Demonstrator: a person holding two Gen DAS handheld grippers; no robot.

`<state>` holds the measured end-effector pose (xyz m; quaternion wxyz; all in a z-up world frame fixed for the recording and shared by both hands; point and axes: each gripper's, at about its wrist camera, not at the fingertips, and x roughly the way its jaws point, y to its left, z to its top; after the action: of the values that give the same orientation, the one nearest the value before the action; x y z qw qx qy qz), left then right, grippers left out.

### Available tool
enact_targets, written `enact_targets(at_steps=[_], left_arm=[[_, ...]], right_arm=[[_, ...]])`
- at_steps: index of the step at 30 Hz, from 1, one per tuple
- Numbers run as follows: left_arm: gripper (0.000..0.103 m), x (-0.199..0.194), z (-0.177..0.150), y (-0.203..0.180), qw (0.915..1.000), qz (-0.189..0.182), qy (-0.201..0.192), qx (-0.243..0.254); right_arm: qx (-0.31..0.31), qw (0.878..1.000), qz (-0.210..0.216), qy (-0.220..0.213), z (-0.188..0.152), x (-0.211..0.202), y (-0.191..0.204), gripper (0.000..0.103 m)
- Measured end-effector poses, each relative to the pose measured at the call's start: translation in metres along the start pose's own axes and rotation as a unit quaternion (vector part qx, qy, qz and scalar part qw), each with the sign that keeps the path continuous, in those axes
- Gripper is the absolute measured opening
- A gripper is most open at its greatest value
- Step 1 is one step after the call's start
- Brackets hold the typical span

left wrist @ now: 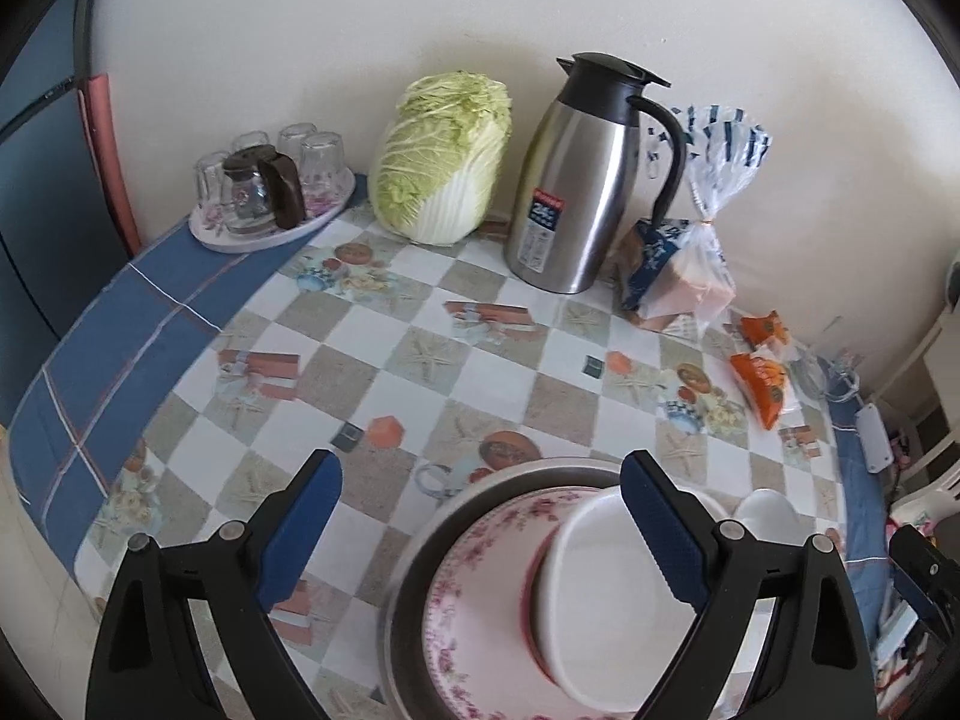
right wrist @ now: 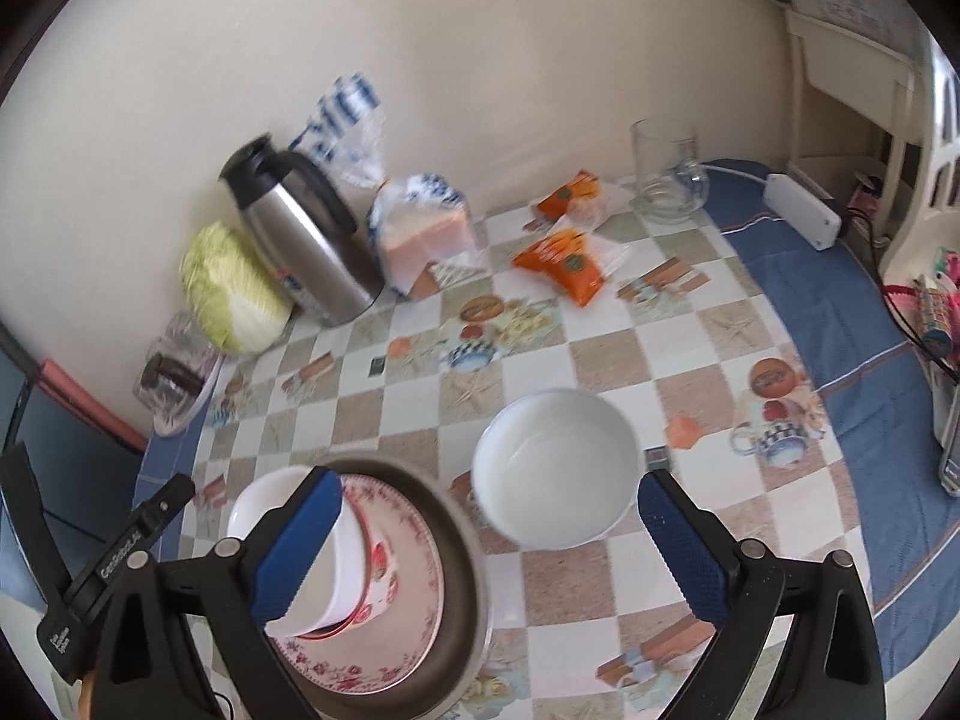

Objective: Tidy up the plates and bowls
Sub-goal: 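Move the left tool to the rim of the white round bowl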

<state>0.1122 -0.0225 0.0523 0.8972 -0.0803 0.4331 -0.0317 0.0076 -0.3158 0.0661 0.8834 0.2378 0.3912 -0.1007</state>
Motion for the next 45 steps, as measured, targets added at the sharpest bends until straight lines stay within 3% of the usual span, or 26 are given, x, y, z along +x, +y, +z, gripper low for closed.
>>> enact_targets(at_steps=[10, 22, 29, 35, 45], left_arm=[[0.094, -0.012, 0.011, -0.027, 0.9986, -0.052, -0.001, 0.006], [0.094, -0.023, 0.024, -0.08, 0.9897, -0.12, -0.012, 0.077], [0.094, -0.008, 0.022, -0.114, 0.9798, -0.164, 0.037, 0.108], [0.094, 0.009, 0.019, -0.154, 0.9713, -0.142, 0.086, 0.17], [0.094, 0.064, 0.002, -0.205, 0.9588, -0.066, 0.158, 0.227]], right_arm=[[0.033, 0.997, -0.071, -0.019, 0.01, -0.009, -0.056, 0.101], [0.042, 0.995, -0.093, 0.0, 0.01, 0.001, -0.08, 0.101], [0.065, 0.993, -0.089, 0.039, 0.004, 0.03, -0.097, 0.101], [0.069, 0.992, -0.081, 0.069, -0.003, 0.056, -0.1, 0.101], [0.066, 0.989, -0.073, 0.106, -0.01, 0.089, -0.099, 0.101]])
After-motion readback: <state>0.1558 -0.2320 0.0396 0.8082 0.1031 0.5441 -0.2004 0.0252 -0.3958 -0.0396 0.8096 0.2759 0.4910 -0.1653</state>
